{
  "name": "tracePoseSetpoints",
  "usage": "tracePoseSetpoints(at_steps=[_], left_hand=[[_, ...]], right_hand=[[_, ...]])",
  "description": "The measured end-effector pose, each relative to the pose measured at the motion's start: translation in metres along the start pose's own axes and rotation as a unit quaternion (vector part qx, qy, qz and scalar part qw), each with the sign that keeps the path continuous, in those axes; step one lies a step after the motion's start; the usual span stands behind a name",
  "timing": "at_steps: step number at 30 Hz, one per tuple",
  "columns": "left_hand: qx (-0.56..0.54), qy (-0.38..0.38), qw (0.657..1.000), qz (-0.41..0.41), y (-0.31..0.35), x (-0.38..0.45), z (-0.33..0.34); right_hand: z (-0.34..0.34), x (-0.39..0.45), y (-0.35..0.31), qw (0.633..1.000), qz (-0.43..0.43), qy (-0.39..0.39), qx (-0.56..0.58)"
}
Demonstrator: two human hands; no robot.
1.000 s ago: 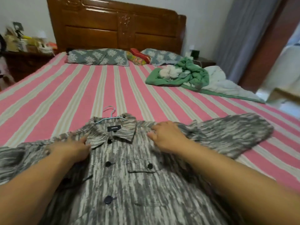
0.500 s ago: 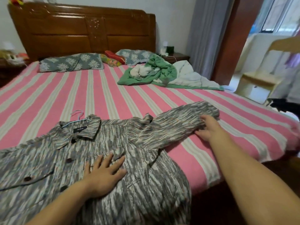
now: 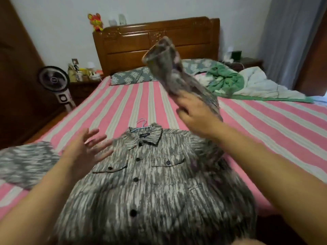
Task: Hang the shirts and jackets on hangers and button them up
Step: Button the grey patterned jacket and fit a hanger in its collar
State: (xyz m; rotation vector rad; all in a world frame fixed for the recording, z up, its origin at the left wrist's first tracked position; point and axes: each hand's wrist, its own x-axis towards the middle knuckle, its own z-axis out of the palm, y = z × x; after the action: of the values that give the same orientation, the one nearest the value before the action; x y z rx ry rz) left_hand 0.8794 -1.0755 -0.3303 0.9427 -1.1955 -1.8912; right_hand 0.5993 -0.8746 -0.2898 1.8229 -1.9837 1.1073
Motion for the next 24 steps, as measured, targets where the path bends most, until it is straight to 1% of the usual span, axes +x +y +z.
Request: tracePoseSetpoints(at_steps=[1,2,3,4,5,6,7,8,9,11,12,15,17,18,19,20,21,23,24], left_hand=[[-0.031,0.014,0.999,-0.003,0.002,-0.006,-0.020],[-0.039,0.026,0.999,-0.014,-0.001,-0.012,-0.041],[-0.025,0.037,0.998,-0.033,-0.009,-0.016,-0.060],[0.006,0.043,0.997,-0.059,-0.020,-0.020,-0.077],[0.042,0.049,0.995,-0.081,-0.033,-0.024,-0.092],[0.071,0.051,0.992,-0.091,-0.046,-0.026,-0.104],[0.091,0.050,0.991,-0.083,-0.057,-0.026,-0.115],[0.107,0.044,0.991,-0.064,-0.067,-0.024,-0.123],[0.122,0.035,0.991,-0.047,-0.073,-0.023,-0.128],[0.195,-0.003,0.981,-0.012,-0.075,-0.018,-0.130],[0.261,-0.029,0.965,0.010,-0.073,-0.016,-0.129],[0.457,-0.108,0.881,0.058,-0.071,-0.011,-0.118],[0.517,-0.164,0.837,0.071,-0.071,-0.011,-0.108],[0.531,-0.187,0.823,0.076,-0.071,-0.012,-0.102],[0.537,-0.195,0.816,0.082,-0.072,-0.013,-0.097],[0.531,-0.178,0.824,0.092,-0.070,-0.014,-0.093],[0.507,-0.131,0.846,0.099,-0.066,-0.014,-0.090],[0.433,-0.025,0.893,0.115,-0.055,-0.013,-0.091],[0.403,-0.012,0.907,0.125,-0.048,-0.016,-0.093]], right_hand=[[0.036,-0.018,-0.023,0.990,-0.076,-0.112,-0.039],[0.073,-0.041,-0.038,0.961,-0.106,-0.248,-0.061],[0.102,-0.064,-0.046,0.924,-0.098,-0.363,-0.064],[0.120,-0.084,-0.049,0.905,-0.046,-0.422,-0.030],[0.129,-0.096,-0.049,0.907,0.026,-0.419,0.025],[0.131,-0.099,-0.045,0.916,0.103,-0.381,0.072],[0.131,-0.097,-0.036,0.924,0.175,-0.325,0.098],[0.128,-0.091,-0.030,0.926,0.234,-0.273,0.114],[0.125,-0.085,-0.026,0.929,0.262,-0.244,0.095],[0.126,-0.076,-0.033,0.938,0.249,-0.240,0.026],[0.130,-0.073,-0.044,0.939,0.229,-0.255,0.026],[0.153,-0.070,-0.082,0.938,0.151,-0.307,0.053],[0.182,-0.068,-0.100,0.930,0.115,-0.348,0.016],[0.196,-0.068,-0.104,0.930,0.090,-0.357,-0.017],[0.208,-0.067,-0.106,0.932,0.064,-0.354,-0.045],[0.212,-0.065,-0.108,0.943,0.041,-0.328,-0.047],[0.211,-0.062,-0.109,0.959,0.022,-0.279,-0.043],[0.197,-0.057,-0.112,0.988,-0.003,-0.151,-0.016],[0.187,-0.055,-0.114,0.996,-0.013,-0.088,0.017]])
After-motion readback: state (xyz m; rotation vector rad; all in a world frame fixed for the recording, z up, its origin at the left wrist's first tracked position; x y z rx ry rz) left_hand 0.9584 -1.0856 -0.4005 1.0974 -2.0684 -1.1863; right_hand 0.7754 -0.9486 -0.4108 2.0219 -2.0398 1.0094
